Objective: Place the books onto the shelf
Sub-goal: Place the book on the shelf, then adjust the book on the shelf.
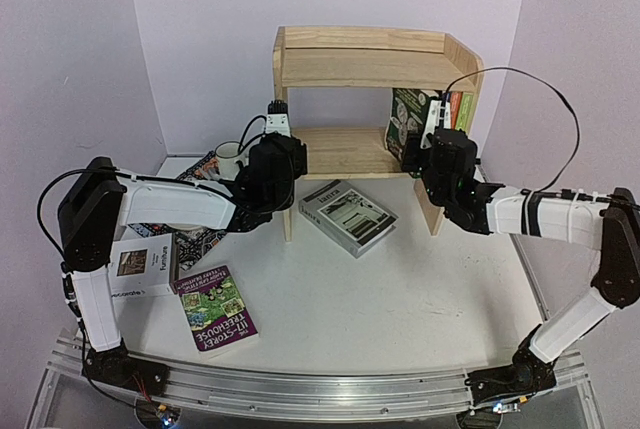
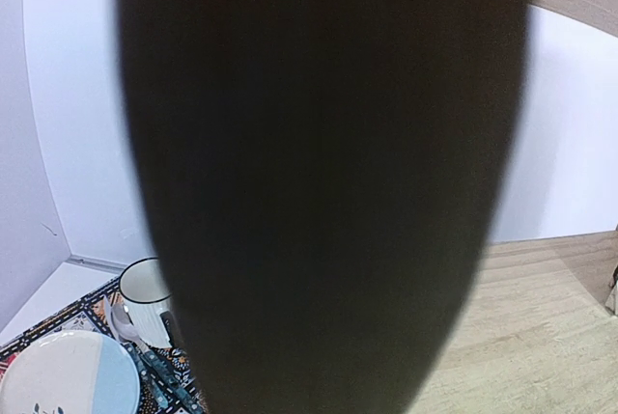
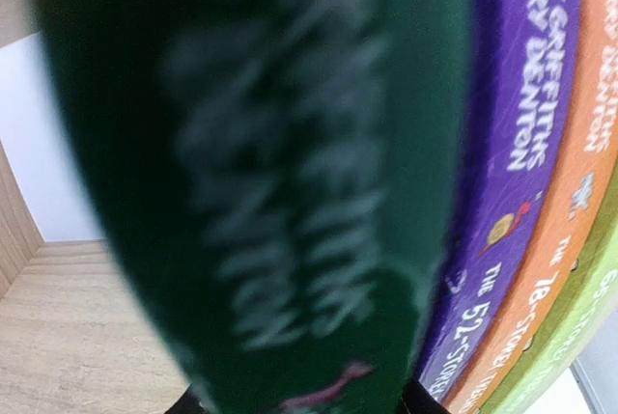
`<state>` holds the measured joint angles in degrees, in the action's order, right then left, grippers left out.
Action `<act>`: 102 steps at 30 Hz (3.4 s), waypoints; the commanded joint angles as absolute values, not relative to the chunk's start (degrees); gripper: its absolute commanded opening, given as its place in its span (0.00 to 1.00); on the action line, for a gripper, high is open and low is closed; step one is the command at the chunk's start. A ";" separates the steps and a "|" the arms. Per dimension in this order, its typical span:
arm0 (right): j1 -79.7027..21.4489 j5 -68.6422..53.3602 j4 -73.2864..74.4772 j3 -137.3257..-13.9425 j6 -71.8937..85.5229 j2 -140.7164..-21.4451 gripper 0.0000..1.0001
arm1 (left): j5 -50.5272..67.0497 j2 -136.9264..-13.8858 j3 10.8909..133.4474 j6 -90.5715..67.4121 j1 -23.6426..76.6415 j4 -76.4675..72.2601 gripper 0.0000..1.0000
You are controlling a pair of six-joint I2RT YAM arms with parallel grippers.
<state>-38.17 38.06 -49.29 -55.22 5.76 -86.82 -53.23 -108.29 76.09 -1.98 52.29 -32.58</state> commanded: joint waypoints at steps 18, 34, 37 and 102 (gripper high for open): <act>-37.70 39.16 -48.57 -53.76 7.81 -79.86 0.51 | -59.02 -103.44 75.43 -2.81 51.23 -32.23 0.00; -37.97 37.69 -43.93 -51.48 10.30 -75.09 0.59 | -58.97 -103.71 75.75 -3.09 51.22 -32.25 0.07; -38.06 36.55 -42.65 -50.60 11.26 -73.52 0.64 | -58.97 -103.79 75.76 -3.08 51.26 -32.25 0.07; -42.28 17.98 -24.26 -60.45 13.86 -75.52 0.00 | -58.74 -102.19 74.47 -3.60 51.29 -32.21 0.07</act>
